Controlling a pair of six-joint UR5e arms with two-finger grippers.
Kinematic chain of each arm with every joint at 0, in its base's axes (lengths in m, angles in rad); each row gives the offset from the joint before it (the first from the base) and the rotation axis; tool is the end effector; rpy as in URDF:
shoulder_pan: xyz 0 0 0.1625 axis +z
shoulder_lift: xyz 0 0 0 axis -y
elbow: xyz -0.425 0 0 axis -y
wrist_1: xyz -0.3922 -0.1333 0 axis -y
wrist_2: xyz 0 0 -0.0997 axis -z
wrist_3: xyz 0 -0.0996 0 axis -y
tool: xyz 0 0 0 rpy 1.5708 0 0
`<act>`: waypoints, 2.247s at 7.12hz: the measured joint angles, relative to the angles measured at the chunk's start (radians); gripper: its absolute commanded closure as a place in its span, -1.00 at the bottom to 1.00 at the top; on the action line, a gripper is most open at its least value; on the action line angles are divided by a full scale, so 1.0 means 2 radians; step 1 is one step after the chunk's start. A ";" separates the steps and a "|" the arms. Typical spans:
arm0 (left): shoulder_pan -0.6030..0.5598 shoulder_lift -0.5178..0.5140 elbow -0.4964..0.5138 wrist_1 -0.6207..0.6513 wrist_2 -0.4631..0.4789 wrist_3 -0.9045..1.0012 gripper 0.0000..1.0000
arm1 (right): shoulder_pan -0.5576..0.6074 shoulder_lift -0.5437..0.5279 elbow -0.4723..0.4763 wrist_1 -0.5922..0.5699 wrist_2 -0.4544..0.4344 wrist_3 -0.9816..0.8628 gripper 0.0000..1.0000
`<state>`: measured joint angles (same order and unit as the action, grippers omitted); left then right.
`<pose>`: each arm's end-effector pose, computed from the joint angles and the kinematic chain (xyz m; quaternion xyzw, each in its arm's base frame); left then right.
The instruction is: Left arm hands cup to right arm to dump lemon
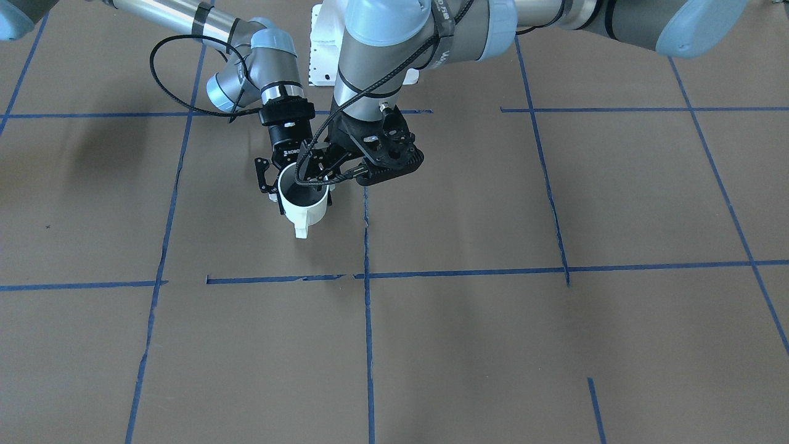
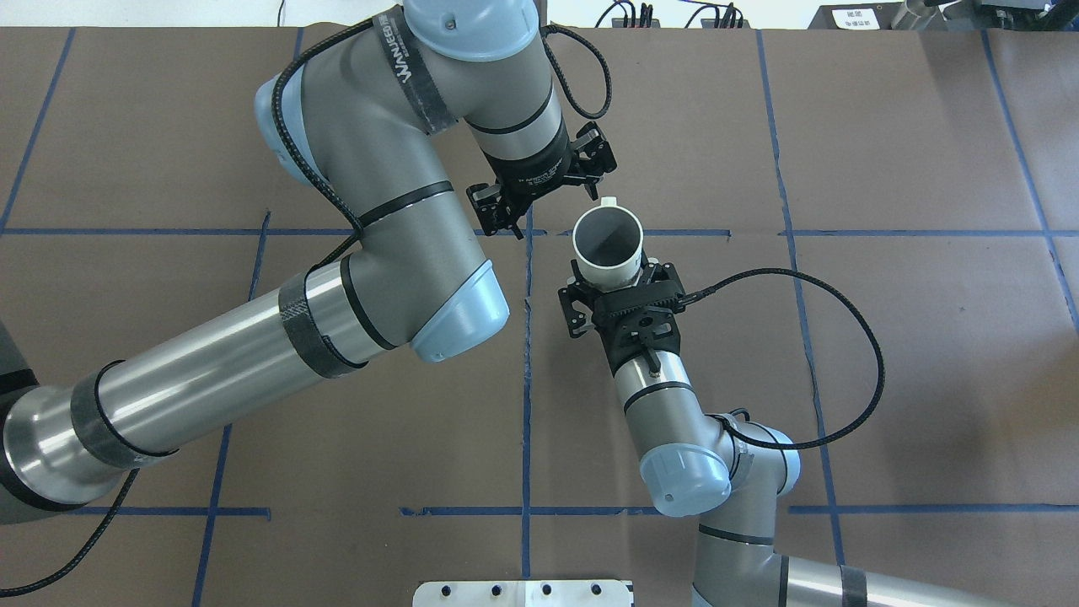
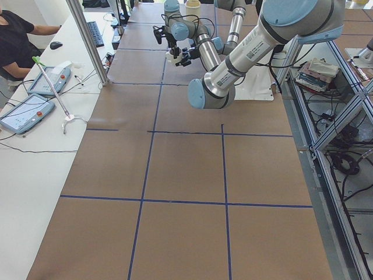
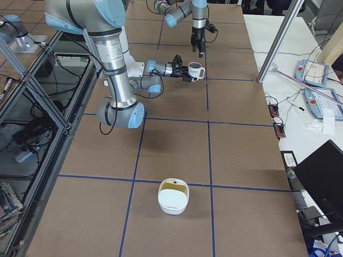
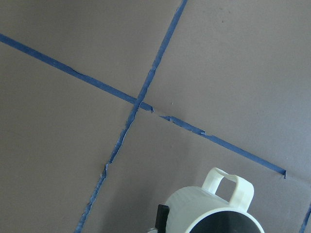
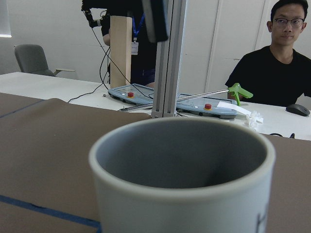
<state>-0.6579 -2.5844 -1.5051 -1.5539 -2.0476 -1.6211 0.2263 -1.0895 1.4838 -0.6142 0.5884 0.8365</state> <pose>0.5162 -0.5096 0.0415 -0.0709 0.4793 -0.2017 0.8512 -0.5699 -0.3530 0.3033 0.5812 -0.3189 0.1125 0.7402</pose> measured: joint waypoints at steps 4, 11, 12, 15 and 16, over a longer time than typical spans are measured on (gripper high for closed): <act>0.022 0.003 0.005 0.000 0.009 0.000 -0.35 | -0.006 0.010 -0.001 -0.004 -0.008 -0.023 0.33; 0.024 0.009 0.000 0.000 0.009 0.000 0.01 | -0.005 0.013 0.019 0.004 -0.008 -0.020 0.22; 0.024 0.009 -0.001 0.000 0.009 0.000 0.23 | -0.005 0.012 0.019 0.004 -0.008 -0.019 0.21; 0.024 0.010 -0.002 0.000 0.009 0.000 1.00 | -0.005 0.010 0.017 0.004 -0.008 -0.020 -0.16; 0.024 0.010 -0.002 0.000 0.009 0.000 1.00 | -0.005 0.009 0.017 0.004 -0.008 -0.021 -0.99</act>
<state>-0.6105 -2.5650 -1.5091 -1.5536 -2.0295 -1.6218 0.2161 -1.0713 1.5179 -0.6059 0.5722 0.7939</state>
